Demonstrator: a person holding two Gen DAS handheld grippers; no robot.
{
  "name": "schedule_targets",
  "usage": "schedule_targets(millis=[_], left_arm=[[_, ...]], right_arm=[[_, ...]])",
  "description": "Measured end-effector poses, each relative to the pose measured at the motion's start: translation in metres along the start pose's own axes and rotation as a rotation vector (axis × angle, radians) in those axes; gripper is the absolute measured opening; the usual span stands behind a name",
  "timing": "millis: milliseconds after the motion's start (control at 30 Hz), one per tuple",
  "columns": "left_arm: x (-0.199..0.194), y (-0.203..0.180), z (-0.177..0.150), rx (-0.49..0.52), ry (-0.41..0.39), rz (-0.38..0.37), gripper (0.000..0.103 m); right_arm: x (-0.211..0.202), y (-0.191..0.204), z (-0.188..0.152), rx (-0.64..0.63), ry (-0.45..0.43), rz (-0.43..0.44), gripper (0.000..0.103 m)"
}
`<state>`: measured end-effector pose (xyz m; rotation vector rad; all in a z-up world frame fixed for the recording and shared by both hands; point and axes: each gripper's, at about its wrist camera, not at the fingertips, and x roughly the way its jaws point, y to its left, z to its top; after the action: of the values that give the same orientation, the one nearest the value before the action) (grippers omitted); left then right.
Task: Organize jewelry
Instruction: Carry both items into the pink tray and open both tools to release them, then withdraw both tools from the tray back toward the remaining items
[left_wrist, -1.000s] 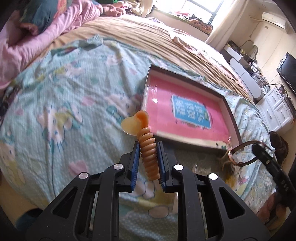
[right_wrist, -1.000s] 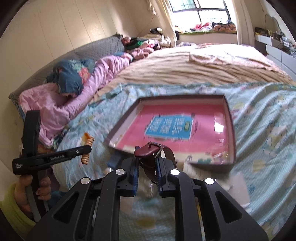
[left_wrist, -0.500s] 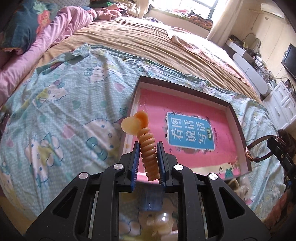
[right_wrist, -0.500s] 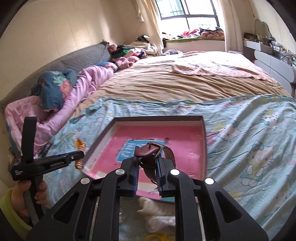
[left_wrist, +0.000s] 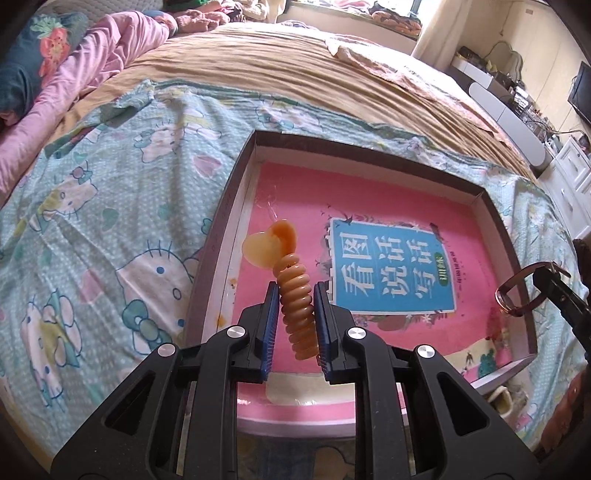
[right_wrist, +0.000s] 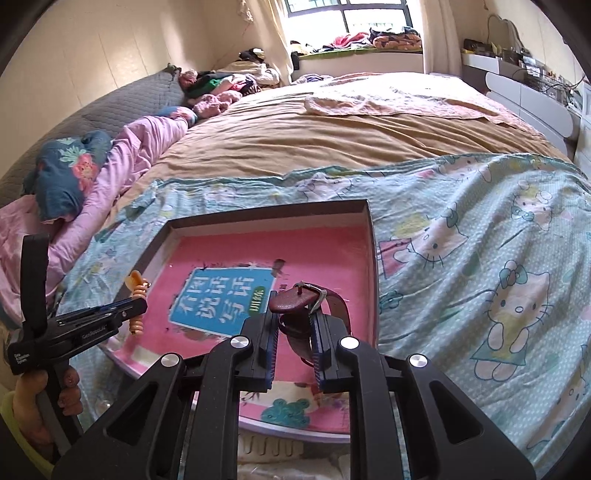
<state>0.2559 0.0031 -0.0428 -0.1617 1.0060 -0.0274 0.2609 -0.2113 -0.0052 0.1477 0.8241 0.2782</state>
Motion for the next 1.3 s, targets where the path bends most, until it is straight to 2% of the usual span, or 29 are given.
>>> schedule_targets(millis=[100,167,200,300,367,433,467,533,600,700,800,833,1000,1300], left_arm=[[0.003,0.003,0.000,0.000,0.005,0.005,0.012],[0.005,0.004,0.000,0.001,0.010,0.005,0.012],[0.006,0.004,0.000,-0.001,0.013,0.005,0.012],[0.008,0.005,-0.001,0.001,0.021,0.005,0.012],[0.006,0.004,-0.002,0.009,0.015,0.010,0.012],[0.005,0.002,-0.002,0.016,0.009,0.017,0.017],[0.004,0.002,-0.003,0.020,0.007,0.018,0.020],[0.002,0.001,-0.003,0.024,0.006,0.021,0.038],[0.000,0.001,-0.005,0.033,0.001,0.022,0.043],[-0.008,0.000,-0.008,0.036,-0.011,0.014,0.061],[-0.020,-0.003,-0.009,0.047,-0.043,0.013,0.073],[-0.024,-0.004,-0.009,0.049,-0.054,0.014,0.076],[-0.048,-0.007,-0.013,0.067,-0.107,0.013,0.086],[-0.076,-0.009,-0.029,0.071,-0.134,0.010,0.086]], right_arm=[[0.003,-0.001,-0.002,0.005,0.006,0.001,0.020],[0.000,-0.001,-0.003,0.013,-0.009,0.000,0.048],[-0.003,-0.001,-0.003,0.013,-0.019,-0.002,0.052],[-0.009,0.000,-0.004,0.006,-0.034,-0.011,0.053],[-0.015,-0.001,-0.005,0.017,-0.039,-0.001,0.058],[-0.023,-0.002,-0.006,0.024,-0.050,0.003,0.059],[-0.027,-0.003,-0.007,0.027,-0.057,0.002,0.061],[-0.036,-0.005,-0.009,0.037,-0.072,0.005,0.064],[-0.045,-0.006,-0.011,0.046,-0.083,0.007,0.066],[-0.059,-0.007,-0.015,0.051,-0.100,0.009,0.069],[-0.074,-0.005,-0.019,0.041,-0.118,0.011,0.071],[-0.079,-0.004,-0.020,0.035,-0.124,0.012,0.076],[-0.099,0.005,-0.028,-0.008,-0.150,-0.005,0.078],[-0.120,0.014,-0.042,-0.045,-0.151,0.004,0.081]])
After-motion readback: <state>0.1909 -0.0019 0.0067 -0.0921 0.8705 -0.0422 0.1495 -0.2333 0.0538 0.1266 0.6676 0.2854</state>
